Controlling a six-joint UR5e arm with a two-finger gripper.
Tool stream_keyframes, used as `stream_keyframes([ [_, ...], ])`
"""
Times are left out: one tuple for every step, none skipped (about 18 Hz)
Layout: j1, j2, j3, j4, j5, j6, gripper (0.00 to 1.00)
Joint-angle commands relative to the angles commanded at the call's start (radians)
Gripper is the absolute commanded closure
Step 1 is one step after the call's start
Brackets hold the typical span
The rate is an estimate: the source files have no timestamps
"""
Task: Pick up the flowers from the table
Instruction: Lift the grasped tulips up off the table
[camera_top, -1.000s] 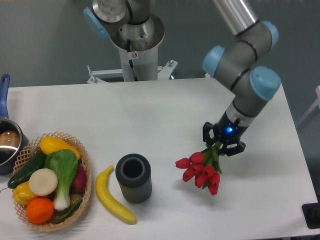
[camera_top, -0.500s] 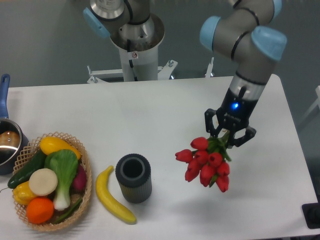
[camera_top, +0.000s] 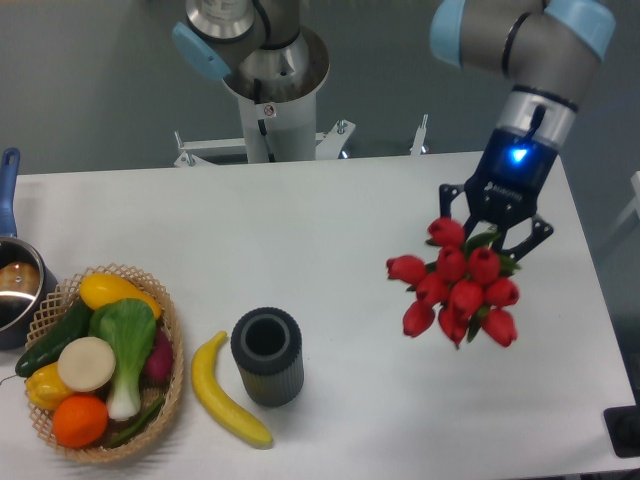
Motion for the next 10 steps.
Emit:
stream_keyframes([
  [0.011, 0.000, -0.002, 0.000, -0.018, 0.000, 0.62],
  [0.014, 0.000, 0.000, 0.000, -0.028, 0.000, 0.62],
  [0.014, 0.000, 0.000, 0.000, -0.032, 0.000, 0.62],
  [0.015, 0.002, 0.000, 0.000, -0.035, -0.002, 0.62],
  [0.020, 0.002, -0.005, 0.000, -0.037, -0.002, 0.62],
  [0.022, 0.006, -0.006, 0.000, -0.039, 0.000, 0.62],
  [0.025, 0.008, -0.006, 0.000, -0.037, -0.002, 0.62],
  [0.026, 0.008, -0.006, 0.000, -0.039, 0.000, 0.62],
  [0.026, 0.008, -0.006, 0.000, -0.039, 0.000, 0.62],
  [0.026, 0.008, -0.006, 0.000, -0.039, 0.000, 0.62],
])
